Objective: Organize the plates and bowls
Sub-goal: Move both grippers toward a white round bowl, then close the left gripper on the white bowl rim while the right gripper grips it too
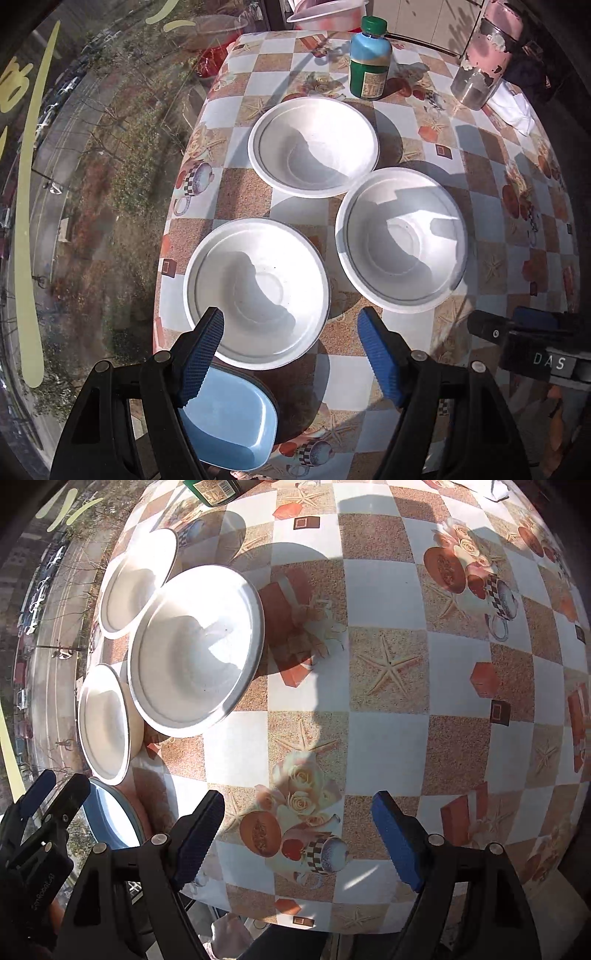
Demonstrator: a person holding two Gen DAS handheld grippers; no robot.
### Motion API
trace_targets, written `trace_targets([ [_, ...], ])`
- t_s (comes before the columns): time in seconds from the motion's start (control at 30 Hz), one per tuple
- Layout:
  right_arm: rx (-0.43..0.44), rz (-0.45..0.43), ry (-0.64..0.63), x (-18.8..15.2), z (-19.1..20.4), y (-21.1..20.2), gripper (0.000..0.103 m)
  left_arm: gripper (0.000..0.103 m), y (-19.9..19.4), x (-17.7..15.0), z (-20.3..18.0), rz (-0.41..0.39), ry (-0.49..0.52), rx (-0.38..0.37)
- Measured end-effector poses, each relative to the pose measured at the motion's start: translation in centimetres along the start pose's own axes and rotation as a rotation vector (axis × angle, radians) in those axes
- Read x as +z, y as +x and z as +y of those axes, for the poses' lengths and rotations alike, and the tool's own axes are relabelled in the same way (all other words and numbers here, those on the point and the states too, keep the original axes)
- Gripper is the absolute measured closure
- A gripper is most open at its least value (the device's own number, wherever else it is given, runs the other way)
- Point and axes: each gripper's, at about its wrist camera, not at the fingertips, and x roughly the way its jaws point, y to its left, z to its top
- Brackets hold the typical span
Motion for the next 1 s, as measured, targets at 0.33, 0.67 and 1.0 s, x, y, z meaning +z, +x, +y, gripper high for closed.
trace_targets([
  [0.33,0.008,-0.035,0.018,5.0,3.8,2.2,0.020,0.025,4.5,5.1,-2.2,0.047,0.025,0.043],
  [0.67,0.030,-0.003,0.007,7.1,5.3,4.8,0.039,0.063,8.4,6.2,-4.4,0.171,0.069,0.014],
  [1.0,0.105,0.038,0.024,5.7,3.9,5.4,0.085,0.083,7.0,3.5,-8.2,0.165,0.175,-0.037],
])
